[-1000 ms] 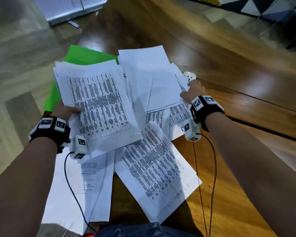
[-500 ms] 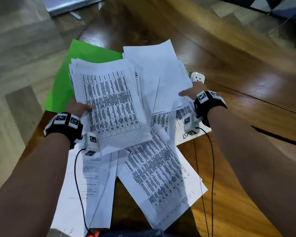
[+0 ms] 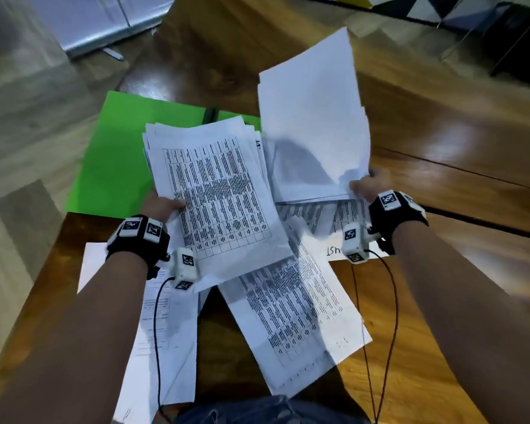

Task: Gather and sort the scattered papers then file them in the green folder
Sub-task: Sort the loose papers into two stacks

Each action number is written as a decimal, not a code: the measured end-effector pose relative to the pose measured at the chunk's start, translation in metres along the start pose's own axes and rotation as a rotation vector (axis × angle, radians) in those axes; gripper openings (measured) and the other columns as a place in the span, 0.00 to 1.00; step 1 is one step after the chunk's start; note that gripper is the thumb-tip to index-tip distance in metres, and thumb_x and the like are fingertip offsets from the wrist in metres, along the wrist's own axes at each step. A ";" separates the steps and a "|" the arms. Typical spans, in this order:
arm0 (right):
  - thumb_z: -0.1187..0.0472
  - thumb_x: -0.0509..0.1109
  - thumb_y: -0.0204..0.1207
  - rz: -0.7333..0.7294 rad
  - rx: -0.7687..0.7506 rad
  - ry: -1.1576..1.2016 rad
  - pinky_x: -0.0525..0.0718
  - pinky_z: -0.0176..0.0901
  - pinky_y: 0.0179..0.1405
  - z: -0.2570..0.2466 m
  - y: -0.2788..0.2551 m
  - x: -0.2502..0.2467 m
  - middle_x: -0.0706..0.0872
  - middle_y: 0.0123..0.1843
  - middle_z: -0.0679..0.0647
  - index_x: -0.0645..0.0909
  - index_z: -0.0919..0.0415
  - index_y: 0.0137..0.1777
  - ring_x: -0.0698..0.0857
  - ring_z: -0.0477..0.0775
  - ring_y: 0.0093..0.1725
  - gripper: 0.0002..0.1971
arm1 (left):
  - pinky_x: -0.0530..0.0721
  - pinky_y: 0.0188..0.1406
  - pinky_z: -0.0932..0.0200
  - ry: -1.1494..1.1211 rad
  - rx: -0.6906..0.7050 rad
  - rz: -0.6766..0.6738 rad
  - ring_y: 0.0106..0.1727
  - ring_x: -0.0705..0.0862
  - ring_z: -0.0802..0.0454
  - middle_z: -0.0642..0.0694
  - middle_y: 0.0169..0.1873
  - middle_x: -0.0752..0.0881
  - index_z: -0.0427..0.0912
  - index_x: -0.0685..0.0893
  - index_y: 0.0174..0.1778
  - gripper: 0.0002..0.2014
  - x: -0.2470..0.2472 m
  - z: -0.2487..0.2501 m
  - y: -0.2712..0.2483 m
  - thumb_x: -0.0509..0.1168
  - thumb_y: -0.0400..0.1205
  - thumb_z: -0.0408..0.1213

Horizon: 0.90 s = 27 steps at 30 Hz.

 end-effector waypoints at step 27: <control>0.64 0.57 0.82 0.613 0.061 -0.053 0.80 0.57 0.59 0.105 -0.078 -0.185 0.85 0.60 0.70 0.81 0.67 0.64 0.82 0.70 0.62 0.16 | 0.81 0.62 0.42 0.295 0.177 -0.128 0.62 0.81 0.33 0.31 0.64 0.80 0.34 0.69 0.72 0.28 0.130 -0.052 -0.102 0.66 0.76 0.22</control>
Point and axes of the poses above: each hand's wrist, its own y-axis towards the middle knuckle, its own x-axis out of the palm, z = x × y, the point moved 3 cm from there along y, towards the middle knuckle
